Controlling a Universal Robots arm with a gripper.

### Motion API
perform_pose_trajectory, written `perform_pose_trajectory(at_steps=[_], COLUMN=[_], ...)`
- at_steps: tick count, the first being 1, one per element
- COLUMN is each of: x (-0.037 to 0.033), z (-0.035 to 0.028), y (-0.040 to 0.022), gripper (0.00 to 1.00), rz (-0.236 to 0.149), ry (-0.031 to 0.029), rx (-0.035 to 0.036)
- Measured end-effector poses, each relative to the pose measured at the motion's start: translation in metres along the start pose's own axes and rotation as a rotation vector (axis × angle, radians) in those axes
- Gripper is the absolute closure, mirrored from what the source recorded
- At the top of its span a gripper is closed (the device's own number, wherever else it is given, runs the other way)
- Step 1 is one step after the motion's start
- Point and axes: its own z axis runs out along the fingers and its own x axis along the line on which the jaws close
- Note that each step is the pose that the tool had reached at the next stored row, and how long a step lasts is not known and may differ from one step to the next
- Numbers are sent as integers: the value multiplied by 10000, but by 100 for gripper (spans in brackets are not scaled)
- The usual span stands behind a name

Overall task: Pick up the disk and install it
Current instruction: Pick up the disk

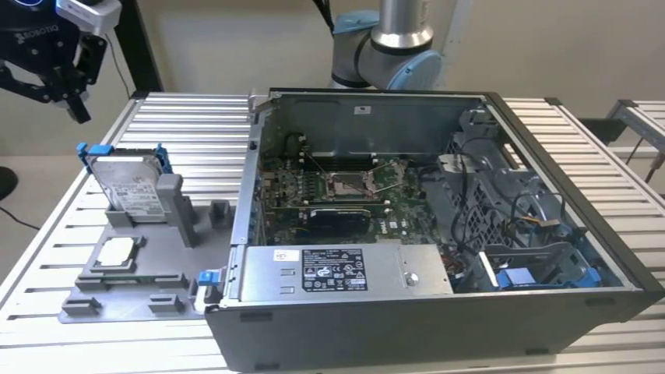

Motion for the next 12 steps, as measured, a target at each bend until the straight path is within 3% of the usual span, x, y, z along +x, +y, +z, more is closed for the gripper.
perform_pose_trajectory(at_steps=[12], x=[0], z=[1], y=[1], gripper=[100], rz=[-2177], ry=[73], rx=[-59])
